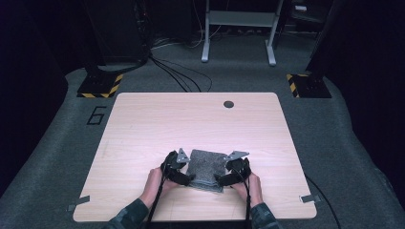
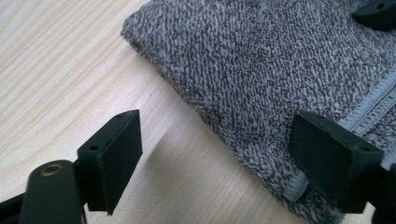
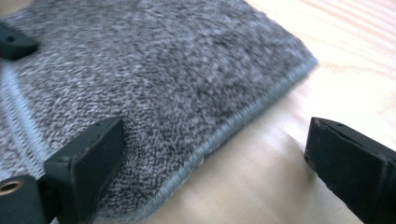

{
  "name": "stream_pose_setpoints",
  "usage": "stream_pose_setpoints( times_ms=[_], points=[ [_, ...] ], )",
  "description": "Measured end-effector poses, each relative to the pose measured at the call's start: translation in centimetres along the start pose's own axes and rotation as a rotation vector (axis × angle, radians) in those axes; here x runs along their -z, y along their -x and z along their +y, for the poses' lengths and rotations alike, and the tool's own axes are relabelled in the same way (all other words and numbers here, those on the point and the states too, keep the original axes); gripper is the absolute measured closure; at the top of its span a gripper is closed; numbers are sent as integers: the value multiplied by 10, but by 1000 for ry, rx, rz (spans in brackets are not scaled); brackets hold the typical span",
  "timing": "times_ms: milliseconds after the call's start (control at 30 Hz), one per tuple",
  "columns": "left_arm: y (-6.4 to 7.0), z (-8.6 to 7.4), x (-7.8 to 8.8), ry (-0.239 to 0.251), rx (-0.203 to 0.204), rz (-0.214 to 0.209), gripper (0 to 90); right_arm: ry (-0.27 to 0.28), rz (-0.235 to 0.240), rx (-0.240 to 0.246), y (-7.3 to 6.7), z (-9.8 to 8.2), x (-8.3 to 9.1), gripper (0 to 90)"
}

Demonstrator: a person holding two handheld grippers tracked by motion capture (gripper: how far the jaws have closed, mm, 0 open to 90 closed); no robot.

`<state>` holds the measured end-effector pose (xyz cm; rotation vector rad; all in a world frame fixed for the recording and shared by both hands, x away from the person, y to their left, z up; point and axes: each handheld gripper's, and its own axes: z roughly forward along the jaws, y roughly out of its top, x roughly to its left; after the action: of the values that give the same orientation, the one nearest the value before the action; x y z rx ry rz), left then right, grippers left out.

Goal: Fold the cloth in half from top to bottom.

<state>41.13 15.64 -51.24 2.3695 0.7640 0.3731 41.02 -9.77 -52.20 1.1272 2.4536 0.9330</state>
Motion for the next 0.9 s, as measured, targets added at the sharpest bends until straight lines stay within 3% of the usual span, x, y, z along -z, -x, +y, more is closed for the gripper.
stream_pose_setpoints(
  times_ms=[167,333,567,767,900],
  points=[
    [-8,1,-5,2,39,-24,109,-17,-1,19,10,10,-7,28],
    [-13,6,-11,6,42,-4,99,-24,-10,16,18,19,-13,25],
    [-30,15,-20,9,76,2,97,-22,-34,12,27,28,-20,24],
    [-33,17,-22,2,83,-2,97,-10,-42,3,33,32,-24,21],
    [-35,16,-20,11,111,4,88,-2,-43,11,34,32,-24,29]
  ],
)
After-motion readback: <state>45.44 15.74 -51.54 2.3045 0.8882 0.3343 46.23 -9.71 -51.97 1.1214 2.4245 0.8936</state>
